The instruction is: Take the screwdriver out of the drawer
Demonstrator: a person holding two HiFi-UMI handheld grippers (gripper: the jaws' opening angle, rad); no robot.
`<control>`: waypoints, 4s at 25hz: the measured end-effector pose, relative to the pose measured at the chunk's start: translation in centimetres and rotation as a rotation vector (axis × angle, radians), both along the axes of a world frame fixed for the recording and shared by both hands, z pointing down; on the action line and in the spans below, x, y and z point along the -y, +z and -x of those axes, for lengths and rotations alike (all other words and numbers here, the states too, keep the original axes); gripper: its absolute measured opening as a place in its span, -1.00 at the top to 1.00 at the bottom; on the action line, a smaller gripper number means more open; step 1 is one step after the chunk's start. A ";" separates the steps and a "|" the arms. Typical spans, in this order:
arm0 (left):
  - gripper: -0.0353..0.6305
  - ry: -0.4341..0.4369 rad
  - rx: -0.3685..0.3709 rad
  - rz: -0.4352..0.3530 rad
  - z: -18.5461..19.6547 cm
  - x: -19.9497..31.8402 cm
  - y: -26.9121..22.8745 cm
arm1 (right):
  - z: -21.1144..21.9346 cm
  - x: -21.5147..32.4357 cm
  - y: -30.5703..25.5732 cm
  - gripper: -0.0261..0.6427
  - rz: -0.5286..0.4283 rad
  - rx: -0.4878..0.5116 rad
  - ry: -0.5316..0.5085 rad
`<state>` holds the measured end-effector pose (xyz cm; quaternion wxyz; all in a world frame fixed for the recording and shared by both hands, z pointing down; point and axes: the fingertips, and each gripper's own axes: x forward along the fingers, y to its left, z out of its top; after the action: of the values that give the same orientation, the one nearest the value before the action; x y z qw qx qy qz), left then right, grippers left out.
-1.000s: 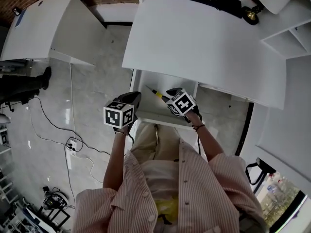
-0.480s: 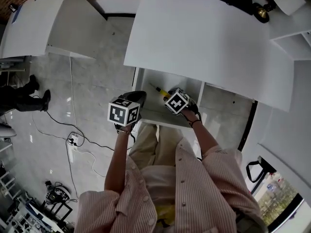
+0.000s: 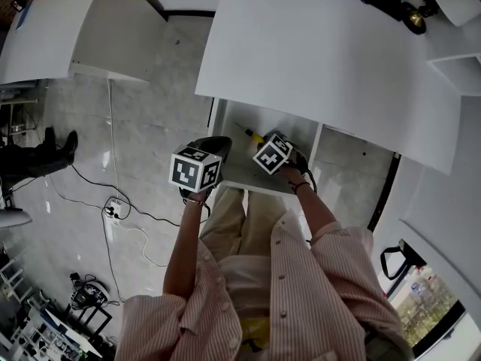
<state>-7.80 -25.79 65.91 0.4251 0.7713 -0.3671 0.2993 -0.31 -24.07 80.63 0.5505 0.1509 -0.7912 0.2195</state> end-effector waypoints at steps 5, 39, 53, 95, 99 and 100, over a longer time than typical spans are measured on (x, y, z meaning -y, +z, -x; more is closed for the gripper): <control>0.90 0.000 -0.007 0.002 0.0 0.0 0.0 | -0.2 0.2 0.1 0.68 -0.014 -0.026 -0.014; 0.90 0.030 -0.102 -0.349 0.9 -0.3 -9.6 | -1.5 1.1 -17.5 0.69 -0.200 0.342 0.121; 0.90 -0.017 -0.129 -0.625 1.2 2.0 -17.8 | -3.0 3.3 -28.8 0.69 -0.395 0.644 0.334; 0.90 -0.227 -0.063 -0.899 5.3 6.0 -26.0 | -11.2 8.3 -39.1 0.69 -0.782 0.797 0.746; 0.90 -0.225 -0.063 -0.887 5.5 5.9 -25.6 | -10.8 8.1 -38.7 0.69 -0.790 0.755 0.720; 0.90 -0.225 -0.064 -0.884 5.5 5.9 -25.5 | -10.8 8.1 -38.6 0.69 -0.789 0.753 0.722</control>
<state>-13.28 -31.69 40.39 0.0959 0.8428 -0.5279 0.0420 10.51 -32.18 42.01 0.0307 0.5107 -0.8506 0.1215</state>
